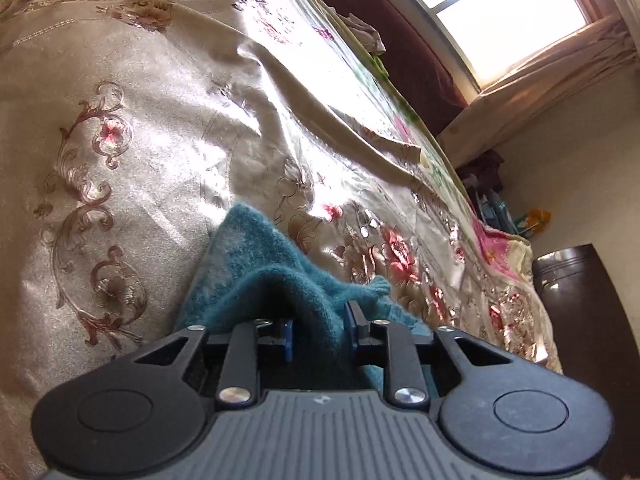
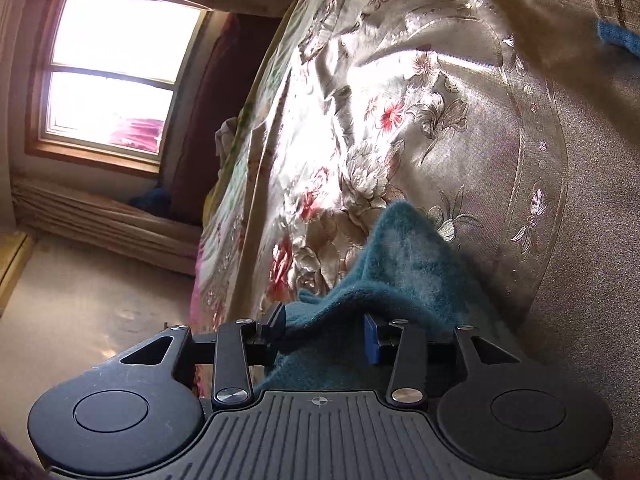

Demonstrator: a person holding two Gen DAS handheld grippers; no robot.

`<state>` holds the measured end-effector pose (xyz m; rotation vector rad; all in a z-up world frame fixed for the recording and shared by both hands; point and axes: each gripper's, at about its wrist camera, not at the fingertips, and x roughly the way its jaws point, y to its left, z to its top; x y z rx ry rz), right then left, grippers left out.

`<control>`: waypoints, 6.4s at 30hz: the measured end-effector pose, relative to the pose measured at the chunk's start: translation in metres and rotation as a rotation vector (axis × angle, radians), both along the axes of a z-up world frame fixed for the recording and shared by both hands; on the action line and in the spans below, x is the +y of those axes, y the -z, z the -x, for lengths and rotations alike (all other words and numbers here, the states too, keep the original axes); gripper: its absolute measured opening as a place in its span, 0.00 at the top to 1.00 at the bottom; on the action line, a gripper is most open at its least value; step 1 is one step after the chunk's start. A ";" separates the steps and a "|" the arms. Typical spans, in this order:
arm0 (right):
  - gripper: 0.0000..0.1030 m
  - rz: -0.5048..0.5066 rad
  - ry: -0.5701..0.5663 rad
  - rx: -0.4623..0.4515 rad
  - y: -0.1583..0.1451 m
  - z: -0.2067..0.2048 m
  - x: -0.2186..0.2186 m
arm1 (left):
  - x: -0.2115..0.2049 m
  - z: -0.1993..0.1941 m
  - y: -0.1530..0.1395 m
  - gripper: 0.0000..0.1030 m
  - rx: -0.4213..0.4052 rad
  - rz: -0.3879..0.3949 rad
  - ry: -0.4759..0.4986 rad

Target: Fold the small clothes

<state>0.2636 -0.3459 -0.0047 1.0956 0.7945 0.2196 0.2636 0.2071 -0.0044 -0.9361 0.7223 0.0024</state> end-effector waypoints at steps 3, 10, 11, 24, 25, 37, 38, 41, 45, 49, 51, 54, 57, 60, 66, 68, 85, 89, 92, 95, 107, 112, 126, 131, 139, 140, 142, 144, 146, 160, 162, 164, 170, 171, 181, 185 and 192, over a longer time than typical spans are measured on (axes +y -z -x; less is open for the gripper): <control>0.58 -0.010 -0.001 -0.004 0.001 0.000 0.000 | 0.002 -0.001 -0.002 0.71 -0.001 0.002 -0.016; 0.51 0.000 0.010 -0.041 -0.005 -0.001 -0.003 | 0.007 -0.001 0.003 0.70 0.004 0.051 -0.052; 0.47 0.006 0.021 -0.050 -0.006 -0.001 -0.004 | 0.008 -0.001 0.005 0.69 0.007 0.065 -0.059; 0.45 0.103 -0.053 -0.076 -0.008 0.005 0.007 | 0.025 0.003 -0.011 0.49 -0.021 0.027 -0.160; 0.45 0.113 -0.056 -0.076 -0.008 0.006 0.008 | 0.026 0.004 -0.016 0.48 -0.020 -0.012 -0.168; 0.45 0.463 -0.144 -0.127 -0.025 0.020 0.033 | -0.050 -0.002 -0.031 0.43 0.012 -0.648 0.022; 0.46 0.526 -0.161 -0.132 -0.027 0.020 0.038 | -0.057 -0.004 -0.027 0.43 0.023 -0.686 0.044; 0.52 0.669 -0.199 -0.108 -0.022 0.016 0.051 | -0.071 -0.010 -0.011 0.42 0.081 -0.773 0.080; 0.71 0.746 -0.196 -0.073 -0.011 0.013 0.053 | -0.070 -0.007 0.007 0.38 0.141 -0.810 0.066; 0.81 0.824 -0.204 -0.077 -0.010 0.014 0.057 | -0.076 -0.003 0.005 0.36 0.147 -0.852 0.071; 0.82 0.833 -0.195 -0.078 -0.014 0.017 0.059 | -0.080 -0.001 0.000 0.36 0.153 -0.857 0.076; 0.74 0.878 -0.183 -0.127 -0.029 0.031 0.065 | -0.082 0.008 -0.006 0.36 0.146 -0.848 0.091; 0.72 0.936 -0.198 -0.167 -0.038 0.044 0.070 | -0.086 0.019 -0.012 0.37 0.135 -0.847 0.113; 0.72 0.965 -0.223 -0.151 -0.035 0.054 0.073 | -0.090 0.030 -0.017 0.36 0.119 -0.848 0.123; 0.68 1.017 -0.246 -0.062 -0.017 0.062 0.070 | -0.094 0.045 -0.012 0.36 0.168 -0.870 0.170; 0.68 0.994 -0.237 -0.061 -0.021 0.068 0.067 | -0.093 0.052 -0.013 0.36 0.171 -0.861 0.172; 0.63 0.983 -0.239 -0.069 -0.024 0.118 0.068 | -0.092 0.085 -0.007 0.36 0.197 -0.841 0.192; 0.59 0.981 -0.235 -0.088 -0.027 0.128 0.069 | -0.092 0.092 -0.007 0.36 0.192 -0.839 0.193; 0.59 0.992 -0.235 -0.088 -0.025 0.134 0.071 | -0.093 0.096 -0.007 0.35 0.190 -0.836 0.194; 0.58 1.006 -0.240 -0.090 -0.024 0.138 0.072 | -0.092 0.100 -0.007 0.35 0.186 -0.834 0.195; 0.56 1.017 -0.243 -0.059 -0.020 0.144 0.071 | -0.090 0.109 -0.003 0.34 0.198 -0.813 0.198; 0.56 1.024 -0.244 -0.066 -0.021 0.151 0.073 | -0.092 0.118 -0.004 0.33 0.200 -0.816 0.203; 0.52 0.992 -0.250 -0.078 -0.020 0.170 0.070 | -0.115 0.147 0.004 0.28 0.237 -0.813 0.261; 0.52 0.968 -0.261 -0.070 -0.015 0.178 0.068 | -0.127 0.158 0.008 0.28 0.242 -0.808 0.282; 0.51 0.941 -0.272 -0.053 -0.006 0.188 0.066 | -0.140 0.166 0.011 0.28 0.252 -0.855 0.306; 0.51 0.938 -0.272 -0.050 -0.006 0.189 0.066 | -0.141 0.166 0.010 0.28 0.251 -0.855 0.308; 0.50 0.931 -0.272 -0.045 -0.004 0.190 0.064 | -0.144 0.168 0.010 0.28 0.250 -0.856 0.312; 0.50 0.926 -0.272 -0.040 -0.002 0.192 0.063 | -0.146 0.170 0.011 0.28 0.249 -0.866 0.318; 0.49 0.922 -0.273 -0.038 -0.001 0.193 0.063 | -0.149 0.171 0.012 0.28 0.251 -0.873 0.324; 0.48 0.897 -0.271 -0.028 0.002 0.196 0.059 | -0.159 0.176 0.014 0.27 0.248 -0.903 0.341; 0.48 0.893 -0.271 -0.026 0.002 0.196 0.058 | -0.160 0.176 0.015 0.27 0.246 -0.909 0.342; 0.48 0.890 -0.269 -0.025 0.002 0.196 0.058 | -0.161 0.177 0.015 0.27 0.244 -0.915 0.345; 0.47 0.887 -0.266 -0.024 0.002 0.196 0.057 | -0.162 0.177 0.015 0.27 0.244 -0.919 0.347; 0.47 0.886 -0.266 -0.024 0.002 0.196 0.057 | -0.162 0.177 0.015 0.27 0.244 -0.919 0.347; 0.46 0.878 -0.273 -0.026 0.001 0.193 0.057 | -0.165 0.177 0.013 0.27 0.238 -0.912 0.361; 0.45 0.873 -0.258 -0.037 -0.005 0.189 0.052 | -0.165 0.176 0.011 0.27 0.231 -0.903 0.363; 0.42 0.844 -0.176 -0.072 -0.028 0.173 0.020 | -0.173 0.173 -0.012 0.27 0.151 -0.874 0.358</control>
